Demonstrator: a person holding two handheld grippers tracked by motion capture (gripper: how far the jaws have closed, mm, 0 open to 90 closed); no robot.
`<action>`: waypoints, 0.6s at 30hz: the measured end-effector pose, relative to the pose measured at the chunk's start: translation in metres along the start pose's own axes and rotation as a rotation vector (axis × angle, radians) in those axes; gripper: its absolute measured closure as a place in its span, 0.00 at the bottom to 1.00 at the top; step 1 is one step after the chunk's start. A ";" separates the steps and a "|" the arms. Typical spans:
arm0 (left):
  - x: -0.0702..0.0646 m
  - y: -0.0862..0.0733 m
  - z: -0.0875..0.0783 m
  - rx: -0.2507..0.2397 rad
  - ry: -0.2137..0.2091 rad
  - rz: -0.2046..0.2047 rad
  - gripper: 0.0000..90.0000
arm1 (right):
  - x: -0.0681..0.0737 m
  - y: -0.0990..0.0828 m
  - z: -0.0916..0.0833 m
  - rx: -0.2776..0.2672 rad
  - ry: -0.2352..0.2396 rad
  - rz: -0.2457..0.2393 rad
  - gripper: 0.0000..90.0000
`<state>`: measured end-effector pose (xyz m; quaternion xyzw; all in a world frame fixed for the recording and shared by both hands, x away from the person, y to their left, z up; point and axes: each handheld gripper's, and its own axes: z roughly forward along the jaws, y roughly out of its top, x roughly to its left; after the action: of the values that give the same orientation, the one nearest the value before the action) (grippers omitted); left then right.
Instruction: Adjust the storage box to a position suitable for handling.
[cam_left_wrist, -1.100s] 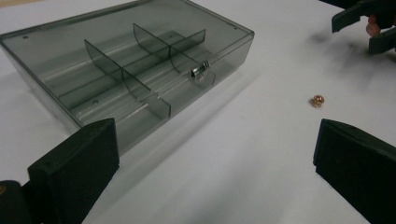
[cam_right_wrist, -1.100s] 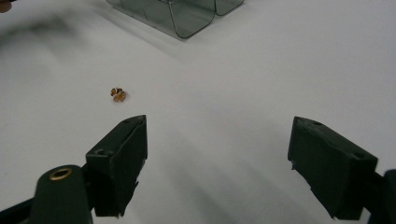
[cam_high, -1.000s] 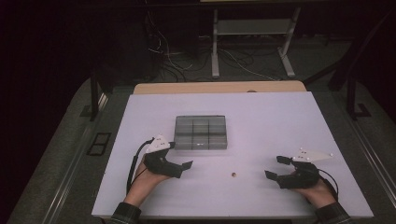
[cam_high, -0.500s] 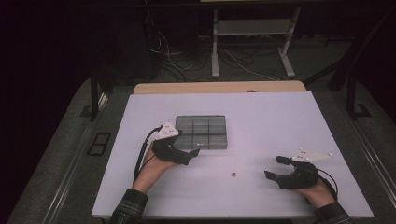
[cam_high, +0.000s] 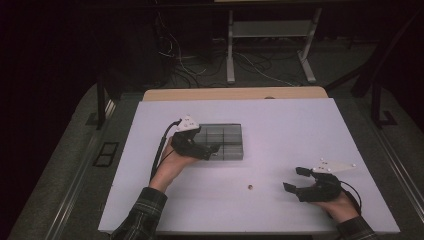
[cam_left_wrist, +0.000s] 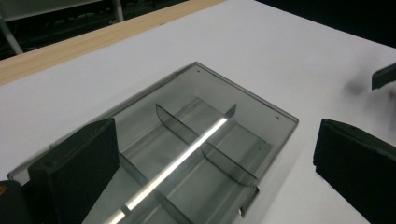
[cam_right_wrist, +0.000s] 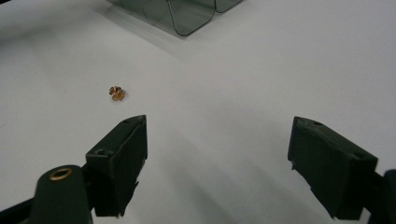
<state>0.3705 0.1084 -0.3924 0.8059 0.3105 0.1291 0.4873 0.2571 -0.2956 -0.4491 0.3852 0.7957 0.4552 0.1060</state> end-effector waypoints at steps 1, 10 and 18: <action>0.001 0.002 0.001 0.001 0.005 0.000 0.00 | 0.000 0.000 0.000 0.000 0.000 0.000 0.22; 0.014 0.017 0.016 0.011 0.025 -0.018 0.10 | -0.001 0.000 -0.001 -0.008 0.001 0.004 0.22; 0.026 0.030 0.030 0.035 0.067 -0.064 0.27 | -0.001 0.000 -0.001 -0.007 0.000 0.007 0.22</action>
<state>0.4171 0.0933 -0.3839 0.7991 0.3545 0.1350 0.4664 0.2575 -0.2971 -0.4486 0.3877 0.7927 0.4584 0.1059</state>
